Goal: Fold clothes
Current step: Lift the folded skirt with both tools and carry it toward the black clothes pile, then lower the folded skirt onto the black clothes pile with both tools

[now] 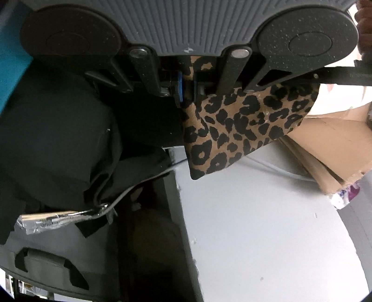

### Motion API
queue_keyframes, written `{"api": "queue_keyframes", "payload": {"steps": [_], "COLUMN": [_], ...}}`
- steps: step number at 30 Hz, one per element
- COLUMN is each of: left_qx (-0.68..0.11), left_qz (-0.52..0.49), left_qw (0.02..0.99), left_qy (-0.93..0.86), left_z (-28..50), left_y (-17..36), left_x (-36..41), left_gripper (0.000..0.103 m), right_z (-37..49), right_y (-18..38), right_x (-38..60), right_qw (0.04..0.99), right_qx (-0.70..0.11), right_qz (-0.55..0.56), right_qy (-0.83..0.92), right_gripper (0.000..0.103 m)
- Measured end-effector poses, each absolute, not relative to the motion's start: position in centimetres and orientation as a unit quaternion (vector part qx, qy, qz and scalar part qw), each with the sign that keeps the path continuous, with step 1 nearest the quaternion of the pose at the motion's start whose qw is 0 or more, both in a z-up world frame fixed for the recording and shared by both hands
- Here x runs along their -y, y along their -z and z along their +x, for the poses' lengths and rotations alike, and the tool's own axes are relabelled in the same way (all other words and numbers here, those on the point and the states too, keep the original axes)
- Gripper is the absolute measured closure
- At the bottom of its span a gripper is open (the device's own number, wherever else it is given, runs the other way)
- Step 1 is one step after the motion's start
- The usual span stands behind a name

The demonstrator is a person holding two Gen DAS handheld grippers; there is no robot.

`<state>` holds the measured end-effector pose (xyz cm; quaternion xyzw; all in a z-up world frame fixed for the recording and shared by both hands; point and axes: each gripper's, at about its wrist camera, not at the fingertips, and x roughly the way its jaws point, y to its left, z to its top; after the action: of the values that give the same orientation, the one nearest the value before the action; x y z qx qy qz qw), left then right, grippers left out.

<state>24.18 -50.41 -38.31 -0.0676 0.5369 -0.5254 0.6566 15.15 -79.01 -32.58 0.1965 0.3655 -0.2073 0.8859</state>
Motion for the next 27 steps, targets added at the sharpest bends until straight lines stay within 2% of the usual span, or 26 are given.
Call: {"api": "queue_keyframes", "payload": {"steps": [9,12,16,17,22,26,27], "left_qx": [-0.539,-0.556,-0.539,-0.533,-0.507,-0.482,-0.475], "left_qz": [-0.069,-0.082,-0.051,-0.043,-0.008,0.015,0.02], "left_qw": [0.651,0.644,0.662,0.665,0.679,0.692,0.696], "left_qy": [0.531,0.519,0.519,0.522,0.531,0.537,0.539], "left_z": [24.8,25.3,25.4,25.5,26.1,26.3,26.3], "left_y": [39.2,40.3,39.7,39.4,37.3,35.3,34.8], "left_x": [50.7,50.4,49.8,49.7,49.0,48.8,48.9], "left_gripper": [0.079,0.069,0.051,0.05,0.052,0.069,0.07], "right_z": [14.9,15.2,15.1,14.8,12.7,10.4,10.0], "right_y": [33.8,34.5,35.1,35.1,34.7,33.4,33.2], "right_x": [78.8,78.5,78.3,78.2,77.1,76.1,75.8], "right_qw": [0.886,0.882,0.875,0.876,0.882,0.896,0.899], "right_qx": [-0.361,-0.374,-0.387,-0.385,-0.37,-0.329,-0.323], "right_qz": [0.194,0.184,0.176,0.173,0.168,0.187,0.188], "right_qy": [0.218,0.22,0.229,0.232,0.24,0.231,0.229], "right_gripper": [0.099,0.098,0.085,0.085,0.082,0.076,0.076]}}
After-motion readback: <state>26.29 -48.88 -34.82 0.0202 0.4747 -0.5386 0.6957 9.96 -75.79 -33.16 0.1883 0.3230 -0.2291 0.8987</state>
